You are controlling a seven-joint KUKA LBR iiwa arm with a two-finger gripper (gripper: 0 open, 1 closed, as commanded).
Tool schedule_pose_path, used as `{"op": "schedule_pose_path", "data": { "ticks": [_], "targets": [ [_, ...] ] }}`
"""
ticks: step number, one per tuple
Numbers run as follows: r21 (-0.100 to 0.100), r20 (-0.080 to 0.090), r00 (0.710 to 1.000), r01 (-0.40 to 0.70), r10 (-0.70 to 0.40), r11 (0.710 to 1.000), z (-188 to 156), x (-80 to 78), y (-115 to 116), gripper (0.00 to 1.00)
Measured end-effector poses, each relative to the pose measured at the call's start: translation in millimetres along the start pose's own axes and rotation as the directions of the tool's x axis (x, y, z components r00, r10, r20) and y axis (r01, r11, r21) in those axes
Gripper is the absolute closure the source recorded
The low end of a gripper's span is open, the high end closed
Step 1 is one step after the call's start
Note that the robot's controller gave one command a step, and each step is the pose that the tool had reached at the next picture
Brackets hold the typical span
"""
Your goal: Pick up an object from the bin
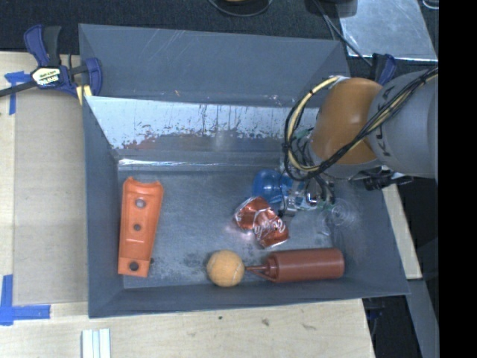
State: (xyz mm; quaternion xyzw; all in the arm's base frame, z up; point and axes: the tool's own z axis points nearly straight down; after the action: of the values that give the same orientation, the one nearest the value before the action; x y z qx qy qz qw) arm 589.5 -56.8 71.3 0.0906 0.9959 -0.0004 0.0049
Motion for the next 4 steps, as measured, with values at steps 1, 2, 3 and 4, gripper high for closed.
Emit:
{"op": "schedule_pose_path", "data": {
  "ticks": [1, 2, 3, 4],
  "targets": [
    [0.000, -0.006, 0.996, 0.084, -0.084, 0.996, -0.2, 21.5, 10.7, 0.00],
    [-0.001, 0.002, 0.982, -0.190, 0.190, 0.982, -0.4, 23.4, 24.9, 1.00],
    [0.000, 0.002, 0.982, -0.190, 0.190, 0.982, -0.4, 23.4, 24.8, 1.00],
    [-0.003, 0.010, 0.977, -0.214, 0.214, 0.977, -80.4, 19.4, 23.8, 1.00]
  ]
}}
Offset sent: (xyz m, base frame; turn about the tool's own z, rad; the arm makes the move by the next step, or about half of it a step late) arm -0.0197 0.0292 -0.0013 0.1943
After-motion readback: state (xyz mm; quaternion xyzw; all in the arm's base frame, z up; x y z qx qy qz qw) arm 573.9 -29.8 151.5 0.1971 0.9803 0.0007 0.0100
